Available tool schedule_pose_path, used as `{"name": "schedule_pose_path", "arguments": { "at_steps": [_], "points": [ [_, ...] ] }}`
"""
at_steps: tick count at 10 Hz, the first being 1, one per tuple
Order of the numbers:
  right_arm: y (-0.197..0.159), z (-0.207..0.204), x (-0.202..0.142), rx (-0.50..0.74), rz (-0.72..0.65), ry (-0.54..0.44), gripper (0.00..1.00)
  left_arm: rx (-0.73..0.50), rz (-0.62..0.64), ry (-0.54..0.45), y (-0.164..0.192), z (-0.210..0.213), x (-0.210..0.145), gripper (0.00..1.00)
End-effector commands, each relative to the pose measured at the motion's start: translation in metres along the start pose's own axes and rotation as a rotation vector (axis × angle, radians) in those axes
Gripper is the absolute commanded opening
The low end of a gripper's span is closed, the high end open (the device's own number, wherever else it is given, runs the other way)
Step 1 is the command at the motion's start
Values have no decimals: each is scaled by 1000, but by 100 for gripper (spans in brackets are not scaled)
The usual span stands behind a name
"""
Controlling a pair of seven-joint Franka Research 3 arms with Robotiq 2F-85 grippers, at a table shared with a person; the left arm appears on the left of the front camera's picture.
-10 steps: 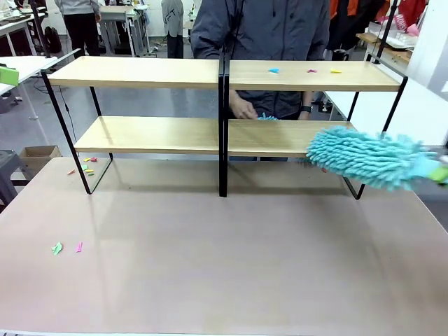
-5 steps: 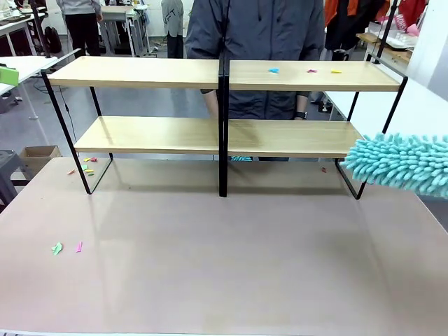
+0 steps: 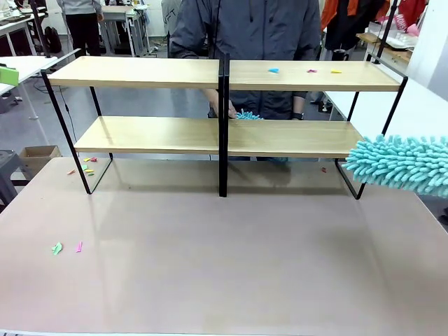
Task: Clean the shelves.
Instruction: Clean another randomly selected level of the Shelf with the Duster.
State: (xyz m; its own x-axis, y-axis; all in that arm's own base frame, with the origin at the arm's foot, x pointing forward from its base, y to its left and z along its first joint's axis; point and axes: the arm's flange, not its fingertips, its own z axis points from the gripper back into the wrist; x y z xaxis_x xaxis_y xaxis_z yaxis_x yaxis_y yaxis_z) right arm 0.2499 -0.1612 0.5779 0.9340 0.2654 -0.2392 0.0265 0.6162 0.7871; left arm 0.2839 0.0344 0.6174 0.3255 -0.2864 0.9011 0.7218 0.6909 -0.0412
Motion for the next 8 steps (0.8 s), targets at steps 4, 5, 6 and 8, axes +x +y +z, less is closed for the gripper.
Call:
{"name": "schedule_pose_path", "arguments": {
  "at_steps": [4,5,6,8],
  "points": [
    [20,127,-109,131,203,-126,12,-8,1,-3,0,-2,0,100],
    [26,145,-129,147,270,-179,12,-8,1,-3,0,-2,0,100],
    [30,165,-147,178,376,-250,12,-8,1,-3,0,-2,0,100],
    [27,184,-157,234,438,-332,12,-8,1,-3,0,-2,0,100]
  ]
}}
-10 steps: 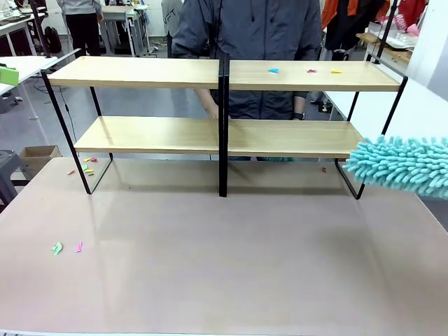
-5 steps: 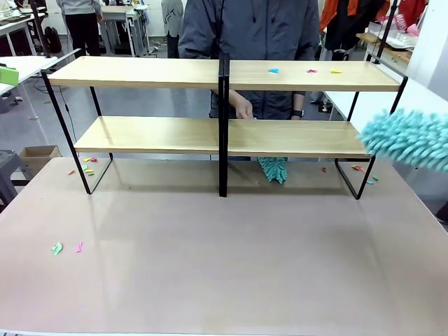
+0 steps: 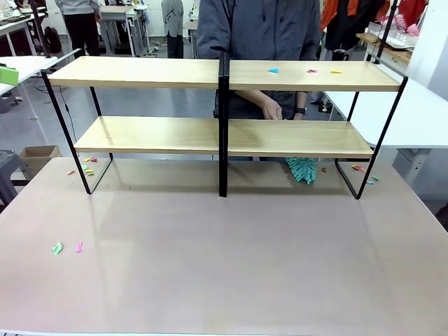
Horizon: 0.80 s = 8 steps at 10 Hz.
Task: Clean the shelves.
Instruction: Clean another randomly selected level of the Shelf with the Duster.
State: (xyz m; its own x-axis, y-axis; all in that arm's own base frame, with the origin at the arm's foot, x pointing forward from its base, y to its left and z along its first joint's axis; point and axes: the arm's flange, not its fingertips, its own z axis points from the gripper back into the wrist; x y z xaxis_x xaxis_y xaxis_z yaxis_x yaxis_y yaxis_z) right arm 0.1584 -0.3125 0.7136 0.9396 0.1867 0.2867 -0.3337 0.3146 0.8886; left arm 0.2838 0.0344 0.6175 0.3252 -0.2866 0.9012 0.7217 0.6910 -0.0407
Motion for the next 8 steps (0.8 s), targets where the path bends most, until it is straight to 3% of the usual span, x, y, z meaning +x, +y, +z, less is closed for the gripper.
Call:
{"name": "schedule_pose_path", "arguments": {
  "at_steps": [1,2,8],
  "points": [
    [8,20,24,-17,-21,-22,12,-8,2,-2,1,-2,0,100],
    [0,0,0,0,0,0,12,-8,2,-2,1,-2,0,100],
    [0,0,0,0,0,0,12,-8,2,-2,1,-2,0,100]
  ]
}}
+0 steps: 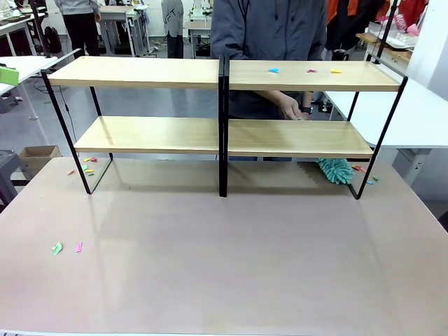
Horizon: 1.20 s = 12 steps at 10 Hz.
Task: Clean the shelves.
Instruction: Clean another randomly selected level of the Shelf with the Duster, then place the Duster on the table.
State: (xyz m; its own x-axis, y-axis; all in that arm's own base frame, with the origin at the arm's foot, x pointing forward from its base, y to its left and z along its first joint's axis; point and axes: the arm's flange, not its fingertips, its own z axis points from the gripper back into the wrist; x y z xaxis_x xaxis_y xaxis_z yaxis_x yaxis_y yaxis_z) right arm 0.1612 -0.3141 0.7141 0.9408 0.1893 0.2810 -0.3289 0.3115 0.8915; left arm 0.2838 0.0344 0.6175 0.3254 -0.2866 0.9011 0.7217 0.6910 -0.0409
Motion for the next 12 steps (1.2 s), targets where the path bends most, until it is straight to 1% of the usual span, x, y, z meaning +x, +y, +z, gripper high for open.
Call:
{"name": "schedule_pose_path", "arguments": {
  "at_steps": [1,12],
  "points": [
    [1,-2,-2,-4,5,-4,12,-8,2,-3,1,-2,0,100],
    [1,-2,-2,-4,5,-4,12,-8,2,-3,1,-2,0,100]
  ]
}}
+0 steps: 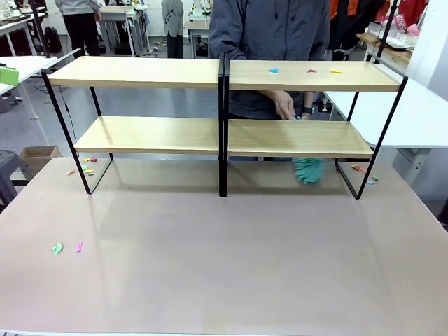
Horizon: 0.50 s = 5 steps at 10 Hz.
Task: Clean the shelves.
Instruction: Place the Duster on the table.
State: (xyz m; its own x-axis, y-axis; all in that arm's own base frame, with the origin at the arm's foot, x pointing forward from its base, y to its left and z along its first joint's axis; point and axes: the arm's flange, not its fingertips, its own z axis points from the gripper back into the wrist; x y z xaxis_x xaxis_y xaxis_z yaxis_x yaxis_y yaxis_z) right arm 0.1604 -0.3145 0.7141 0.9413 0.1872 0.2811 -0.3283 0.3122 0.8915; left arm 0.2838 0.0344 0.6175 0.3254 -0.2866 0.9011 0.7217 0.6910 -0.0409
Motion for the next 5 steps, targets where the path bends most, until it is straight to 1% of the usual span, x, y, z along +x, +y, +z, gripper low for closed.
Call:
{"name": "schedule_pose_path", "arguments": {
  "at_steps": [1,2,3,4,5],
  "points": [
    [0,0,0,0,0,0,12,-8,2,-3,1,-2,0,100],
    [1,-44,24,-15,64,177,12,0,0,0,0,0,0,100],
    [-6,-93,48,-17,77,328,12,-151,100,21,-1,-25,-15,100],
    [-17,-137,67,-42,45,386,12,-108,169,85,2,-39,-37,100],
    [-29,-185,83,-94,17,430,12,-116,246,110,5,-53,-57,100]
  ]
}}
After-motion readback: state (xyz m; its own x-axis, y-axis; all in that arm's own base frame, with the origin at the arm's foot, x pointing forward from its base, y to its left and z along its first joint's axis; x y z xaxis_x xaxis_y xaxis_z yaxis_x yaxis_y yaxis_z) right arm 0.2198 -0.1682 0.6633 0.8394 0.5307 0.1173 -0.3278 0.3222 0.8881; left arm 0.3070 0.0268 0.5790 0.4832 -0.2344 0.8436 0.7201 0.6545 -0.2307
